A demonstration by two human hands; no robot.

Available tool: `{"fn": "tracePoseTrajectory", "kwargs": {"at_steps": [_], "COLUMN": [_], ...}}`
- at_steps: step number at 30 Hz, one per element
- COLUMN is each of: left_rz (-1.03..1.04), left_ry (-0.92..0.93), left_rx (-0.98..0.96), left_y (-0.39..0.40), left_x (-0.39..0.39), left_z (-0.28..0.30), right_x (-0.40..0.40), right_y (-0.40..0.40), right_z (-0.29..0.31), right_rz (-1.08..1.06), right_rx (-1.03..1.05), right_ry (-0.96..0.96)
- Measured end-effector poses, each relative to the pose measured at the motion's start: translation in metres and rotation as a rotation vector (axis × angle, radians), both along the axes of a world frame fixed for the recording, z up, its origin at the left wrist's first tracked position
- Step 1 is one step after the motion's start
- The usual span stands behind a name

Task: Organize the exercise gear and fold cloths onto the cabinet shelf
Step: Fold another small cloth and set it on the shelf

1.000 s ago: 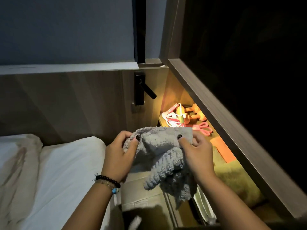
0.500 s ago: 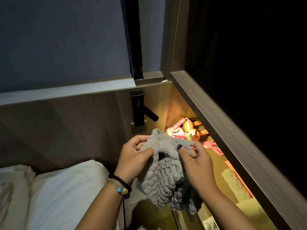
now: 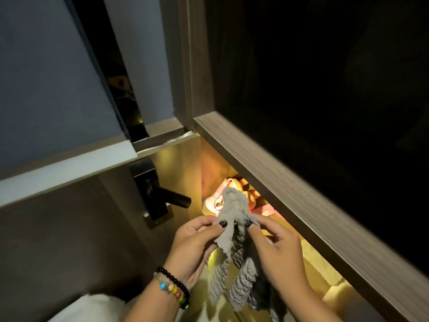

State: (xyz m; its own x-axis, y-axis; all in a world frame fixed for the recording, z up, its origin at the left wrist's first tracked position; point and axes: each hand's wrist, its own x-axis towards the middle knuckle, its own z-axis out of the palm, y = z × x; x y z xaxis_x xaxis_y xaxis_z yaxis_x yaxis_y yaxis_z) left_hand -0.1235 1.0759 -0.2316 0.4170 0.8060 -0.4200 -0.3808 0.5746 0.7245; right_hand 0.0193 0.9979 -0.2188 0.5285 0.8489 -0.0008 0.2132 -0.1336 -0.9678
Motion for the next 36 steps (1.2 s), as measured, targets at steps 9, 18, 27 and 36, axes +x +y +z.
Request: {"fn": "tracePoseTrajectory", "kwargs": {"at_steps": [9,18,27,36], "left_rz": [-0.074,-0.518,-0.500,-0.522], "left_ry": [0.137,-0.129,-0.226,-0.330], "left_rx": [0.297,0.645,0.718,0.720], "left_y": [0.012,-0.028,-0.076,-0.112], "left_x": [0.036,0.006,-0.053,-0.102], "left_z": [-0.080,-0.143,-0.134,-0.146], "right_x": [-0.022,-0.067,-0.138,-0.213], "right_y": [-0.005,-0.063,-0.126,-0.160], "right_z": [-0.094,-0.161,-0.137,-0.138], "right_rz": [-0.389,-0.657,-0.754,-0.789], "right_rx": [0.143,0.367,0.422,0.504], "right_ry": [0.133,-0.131,-0.331,-0.266]}}
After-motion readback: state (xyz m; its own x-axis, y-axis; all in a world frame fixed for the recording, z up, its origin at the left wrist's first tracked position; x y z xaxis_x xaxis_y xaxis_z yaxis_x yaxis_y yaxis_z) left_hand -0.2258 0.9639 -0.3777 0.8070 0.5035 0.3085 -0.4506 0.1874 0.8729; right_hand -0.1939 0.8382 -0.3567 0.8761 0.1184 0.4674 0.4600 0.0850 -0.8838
